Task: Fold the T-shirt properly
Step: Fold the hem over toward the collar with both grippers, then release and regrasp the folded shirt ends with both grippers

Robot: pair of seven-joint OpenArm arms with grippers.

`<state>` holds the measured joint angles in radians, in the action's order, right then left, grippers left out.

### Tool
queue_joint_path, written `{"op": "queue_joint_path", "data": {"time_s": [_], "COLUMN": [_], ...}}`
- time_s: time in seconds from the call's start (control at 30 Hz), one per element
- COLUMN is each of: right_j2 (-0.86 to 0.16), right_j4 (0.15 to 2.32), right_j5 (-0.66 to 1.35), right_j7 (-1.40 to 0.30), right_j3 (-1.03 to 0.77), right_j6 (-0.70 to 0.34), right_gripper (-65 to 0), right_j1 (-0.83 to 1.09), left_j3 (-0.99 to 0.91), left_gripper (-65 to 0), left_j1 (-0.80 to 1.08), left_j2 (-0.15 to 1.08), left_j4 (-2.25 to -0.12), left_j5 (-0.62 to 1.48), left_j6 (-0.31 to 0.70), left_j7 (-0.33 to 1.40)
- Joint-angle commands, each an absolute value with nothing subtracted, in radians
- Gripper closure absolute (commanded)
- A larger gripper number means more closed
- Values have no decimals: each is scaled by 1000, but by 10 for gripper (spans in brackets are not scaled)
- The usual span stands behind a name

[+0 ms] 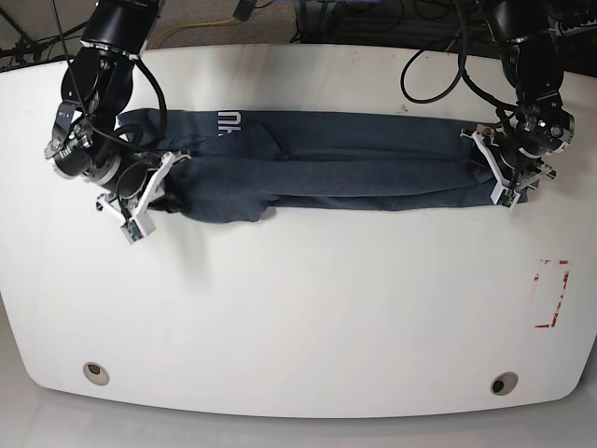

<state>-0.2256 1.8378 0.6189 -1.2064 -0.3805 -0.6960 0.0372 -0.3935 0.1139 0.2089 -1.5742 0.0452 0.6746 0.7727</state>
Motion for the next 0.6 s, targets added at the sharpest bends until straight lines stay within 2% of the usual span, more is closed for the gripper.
{"op": "queue_joint_path", "data": {"time_s": [0.0, 0.33, 0.43, 0.57], "right_j2": [-237, -236, -234, -236], "right_j4": [1888, 1902, 1871, 1845], "right_j5": [645, 625, 593, 536], "right_j7": [-1190, -1187, -1187, -1185], "right_j3": [-387, -418, -472, -585], "right_j6": [-698, -698, -698, -698], "right_gripper": [0, -6, -125, -357], "right_j1": [65, 200, 202, 199], "left_j3": [-397, -395, -395, -397], "left_gripper": [-353, -353, -353, -353], "left_j1": [104, 102, 102, 85], "left_j2": [223, 248, 249, 249], "left_j4": [-1586, -1584, -1584, -1584], "left_j5": [45, 45, 45, 45], "left_j6": [674, 674, 674, 674], "left_j7": [771, 771, 771, 771]}}
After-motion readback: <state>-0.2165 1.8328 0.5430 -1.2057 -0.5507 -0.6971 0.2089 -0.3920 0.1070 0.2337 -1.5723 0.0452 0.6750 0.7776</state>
